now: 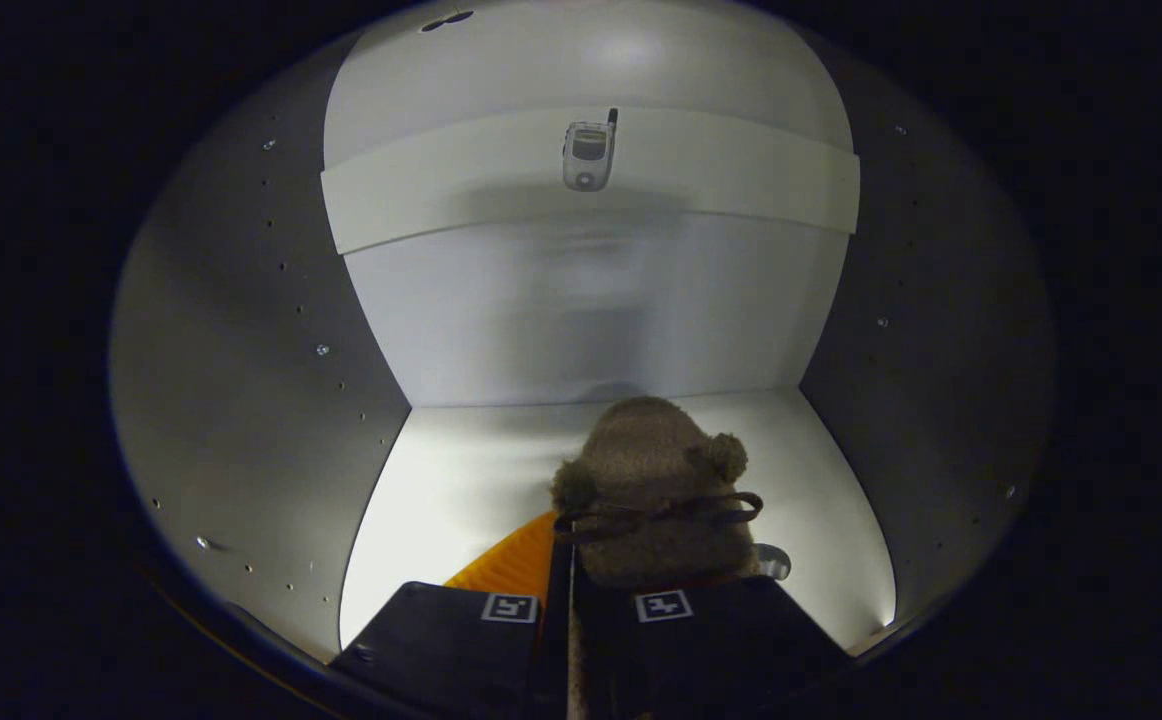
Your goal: Open the shoe cabinet door, grab the shoes and put them into the shoe cabinet, then close the shoe cabinet door.
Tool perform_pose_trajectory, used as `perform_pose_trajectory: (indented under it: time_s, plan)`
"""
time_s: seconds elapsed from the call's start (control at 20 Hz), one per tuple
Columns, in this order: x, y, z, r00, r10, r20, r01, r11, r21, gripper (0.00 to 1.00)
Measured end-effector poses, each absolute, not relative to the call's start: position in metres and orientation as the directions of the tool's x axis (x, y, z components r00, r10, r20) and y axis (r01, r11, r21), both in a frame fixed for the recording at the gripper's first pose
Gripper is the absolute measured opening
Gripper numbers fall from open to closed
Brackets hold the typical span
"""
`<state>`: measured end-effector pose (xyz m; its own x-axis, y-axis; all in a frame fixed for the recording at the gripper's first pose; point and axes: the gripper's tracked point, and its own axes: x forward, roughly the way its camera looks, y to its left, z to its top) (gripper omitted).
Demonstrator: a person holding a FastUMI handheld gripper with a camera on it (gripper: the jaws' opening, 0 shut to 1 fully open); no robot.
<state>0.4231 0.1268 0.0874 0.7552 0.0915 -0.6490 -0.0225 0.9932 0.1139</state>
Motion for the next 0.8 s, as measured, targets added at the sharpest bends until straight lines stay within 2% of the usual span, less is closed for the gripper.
perform_pose_trajectory:
  time_s: [0.05, 0.3, 0.45, 0.5, 0.8]
  plan:
    - [0.419, 0.129, 0.089, 0.753, 0.098, -0.65, -0.029, 0.993, 0.116, 0.26]
    - [0.398, 0.136, 0.107, 0.757, 0.137, -0.639, -0.052, 0.987, 0.15, 0.79]
    - [0.383, 0.135, 0.121, 0.768, 0.155, -0.622, -0.069, 0.985, 0.161, 0.96]
    - [0.378, 0.133, 0.126, 0.773, 0.158, -0.614, -0.069, 0.984, 0.166, 0.99]
    - [0.348, 0.119, 0.181, 0.839, 0.183, -0.513, -0.07, 0.97, 0.231, 0.98]
